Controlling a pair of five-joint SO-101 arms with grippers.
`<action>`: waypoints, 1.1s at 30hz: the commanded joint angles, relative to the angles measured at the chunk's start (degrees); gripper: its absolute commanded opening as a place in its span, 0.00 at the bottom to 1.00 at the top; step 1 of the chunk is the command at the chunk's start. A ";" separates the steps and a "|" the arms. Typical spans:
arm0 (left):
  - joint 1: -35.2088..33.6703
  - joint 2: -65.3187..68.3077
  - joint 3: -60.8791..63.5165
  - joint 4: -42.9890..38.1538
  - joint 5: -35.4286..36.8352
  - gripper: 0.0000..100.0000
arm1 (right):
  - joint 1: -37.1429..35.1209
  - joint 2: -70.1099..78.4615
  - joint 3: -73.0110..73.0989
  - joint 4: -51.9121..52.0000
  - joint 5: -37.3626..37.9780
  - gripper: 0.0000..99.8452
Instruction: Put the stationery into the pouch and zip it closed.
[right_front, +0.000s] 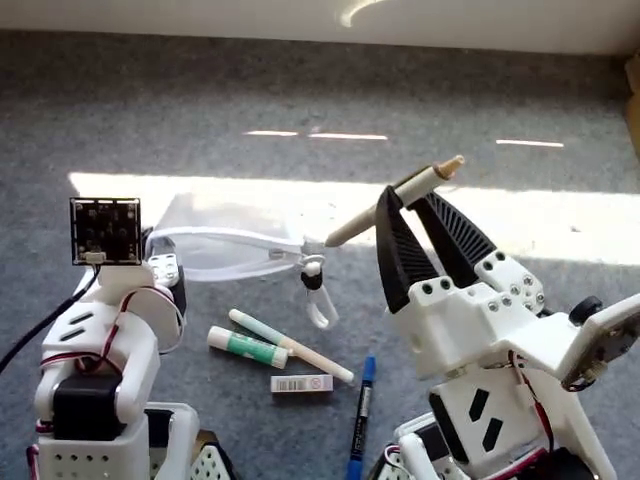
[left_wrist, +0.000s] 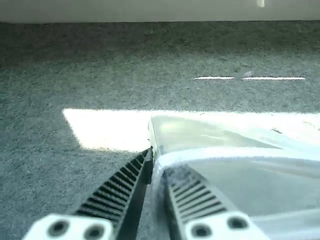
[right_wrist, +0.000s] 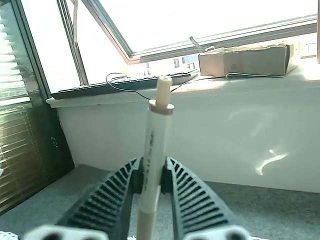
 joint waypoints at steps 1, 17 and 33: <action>3.38 5.14 -8.31 0.79 0.35 0.01 | -0.40 0.04 -0.48 -1.54 0.62 0.00; 4.18 27.65 -32.66 14.07 0.70 0.01 | -0.66 0.22 -0.40 -9.36 6.24 0.00; 4.18 31.16 -32.66 13.98 2.64 0.01 | -15.43 7.43 11.65 -31.96 12.57 0.00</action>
